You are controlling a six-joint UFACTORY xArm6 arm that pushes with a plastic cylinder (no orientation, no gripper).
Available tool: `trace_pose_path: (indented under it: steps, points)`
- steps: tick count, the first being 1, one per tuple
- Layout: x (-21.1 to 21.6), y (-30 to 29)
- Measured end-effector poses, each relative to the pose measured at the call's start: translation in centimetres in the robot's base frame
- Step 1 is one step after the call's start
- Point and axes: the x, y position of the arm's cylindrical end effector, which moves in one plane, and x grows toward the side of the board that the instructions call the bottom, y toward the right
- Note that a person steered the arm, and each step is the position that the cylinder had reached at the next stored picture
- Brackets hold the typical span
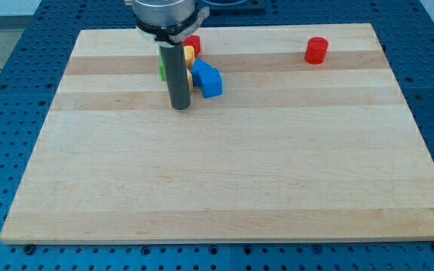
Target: Move the blue cube diagonally bottom left to the red circle
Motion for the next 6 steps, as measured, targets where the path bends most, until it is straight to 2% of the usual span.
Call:
trace_pose_path:
  steps: [2, 3, 4, 5, 6]
  points:
    - [-4.1, 1.9]
    - [-4.4, 4.6]
    - [-4.4, 8.2]
    - [-3.9, 8.4]
    - [-1.4, 6.0]
